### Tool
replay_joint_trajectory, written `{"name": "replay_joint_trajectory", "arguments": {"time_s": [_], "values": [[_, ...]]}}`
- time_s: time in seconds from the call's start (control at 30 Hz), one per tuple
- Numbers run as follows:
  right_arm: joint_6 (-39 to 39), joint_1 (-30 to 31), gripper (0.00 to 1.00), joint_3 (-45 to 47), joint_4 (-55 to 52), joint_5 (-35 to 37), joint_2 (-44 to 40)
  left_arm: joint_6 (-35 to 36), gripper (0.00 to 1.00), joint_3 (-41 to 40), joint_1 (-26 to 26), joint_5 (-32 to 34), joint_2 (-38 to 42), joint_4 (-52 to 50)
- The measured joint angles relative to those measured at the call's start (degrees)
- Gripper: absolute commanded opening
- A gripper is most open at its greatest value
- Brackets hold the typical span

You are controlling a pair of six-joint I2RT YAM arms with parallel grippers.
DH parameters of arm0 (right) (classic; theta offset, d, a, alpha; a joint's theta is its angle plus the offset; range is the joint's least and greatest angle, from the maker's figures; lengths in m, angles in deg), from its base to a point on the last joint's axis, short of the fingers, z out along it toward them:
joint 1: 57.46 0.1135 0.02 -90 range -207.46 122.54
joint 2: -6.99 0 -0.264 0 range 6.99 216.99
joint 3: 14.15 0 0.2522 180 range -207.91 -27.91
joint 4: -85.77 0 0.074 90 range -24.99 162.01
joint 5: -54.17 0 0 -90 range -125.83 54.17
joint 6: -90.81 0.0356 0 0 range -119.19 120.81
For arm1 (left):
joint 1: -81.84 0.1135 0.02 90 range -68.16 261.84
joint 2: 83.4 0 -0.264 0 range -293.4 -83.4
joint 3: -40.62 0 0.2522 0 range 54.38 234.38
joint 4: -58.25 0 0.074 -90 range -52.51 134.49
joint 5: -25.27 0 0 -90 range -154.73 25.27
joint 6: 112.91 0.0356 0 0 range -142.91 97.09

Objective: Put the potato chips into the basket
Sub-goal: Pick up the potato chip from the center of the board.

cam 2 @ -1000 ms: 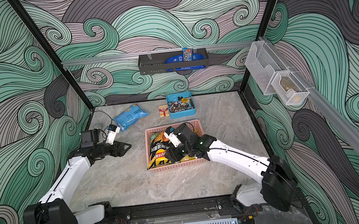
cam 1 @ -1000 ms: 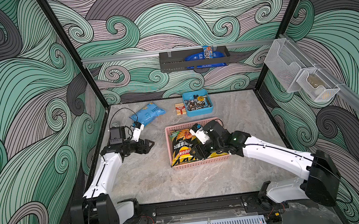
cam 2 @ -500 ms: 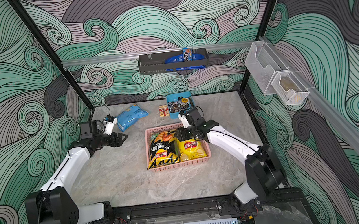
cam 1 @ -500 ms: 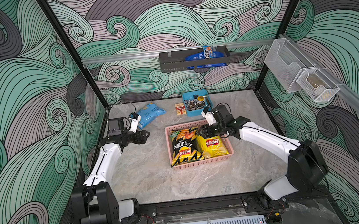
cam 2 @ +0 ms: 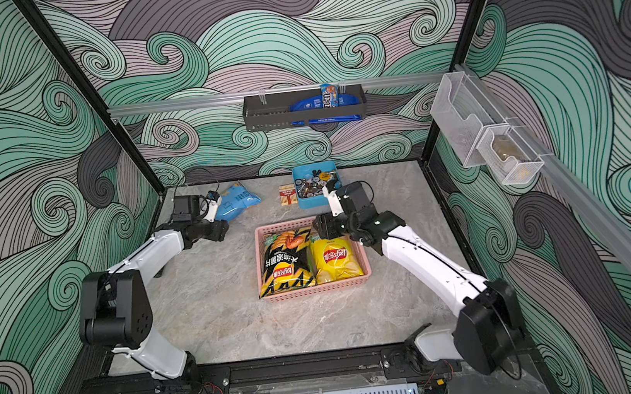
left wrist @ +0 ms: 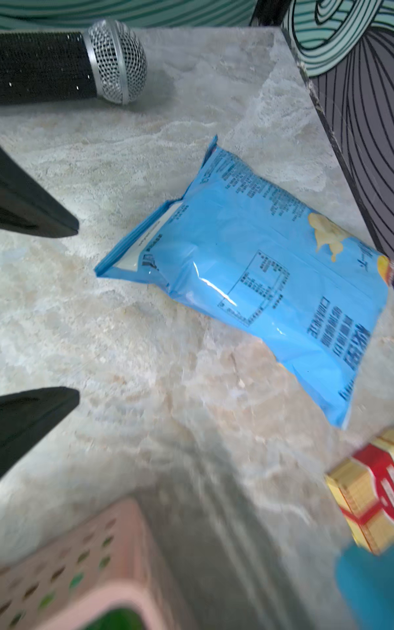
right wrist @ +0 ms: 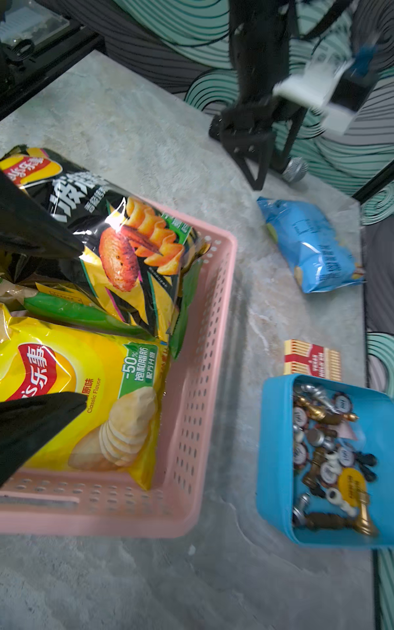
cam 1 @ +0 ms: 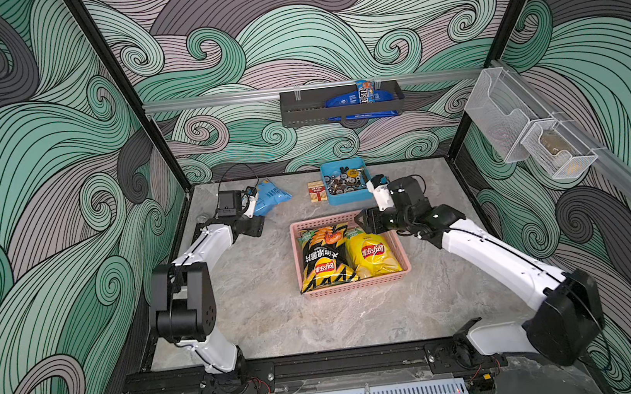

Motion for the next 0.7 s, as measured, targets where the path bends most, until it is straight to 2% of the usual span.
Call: {"name": "replay_joint_trajectory", "arguments": {"time_s": [0.23, 0.37, 0.43, 0.53, 0.63, 0.67, 0.7], "values": [[0.92, -1.05, 0.66, 3.17, 0.68, 0.15, -7.28, 2.23, 0.67, 0.15, -2.1, 13.94, -8.04, 4.55], [1.49, -1.18, 0.66, 4.42, 0.66, 0.07, -7.63, 2.84, 0.66, 0.17, -2.49, 18.25, -9.99, 6.97], [1.77, -1.2, 0.66, 4.87, 0.57, -0.09, -7.67, 3.04, 0.62, 0.7, -2.82, 20.13, -11.28, 8.44], [2.03, -1.2, 0.66, 5.16, 0.46, -0.11, -7.69, 3.43, 0.46, 1.73, -2.93, 22.58, -13.9, 10.43], [2.19, -1.2, 0.66, 5.16, 0.46, -0.31, -7.89, 3.65, 0.11, 2.36, -3.19, 24.2, -16.11, 11.15], [2.23, -1.2, 0.65, 5.16, 0.46, -0.42, -7.98, 3.5, 0.03, 2.6, -3.26, 24.48, -16.61, 11.06], [2.34, -1.2, 0.65, 5.16, 0.46, -0.52, -8.11, 3.54, 0.0, 2.8, -3.32, 24.59, -16.9, 10.99]]}}
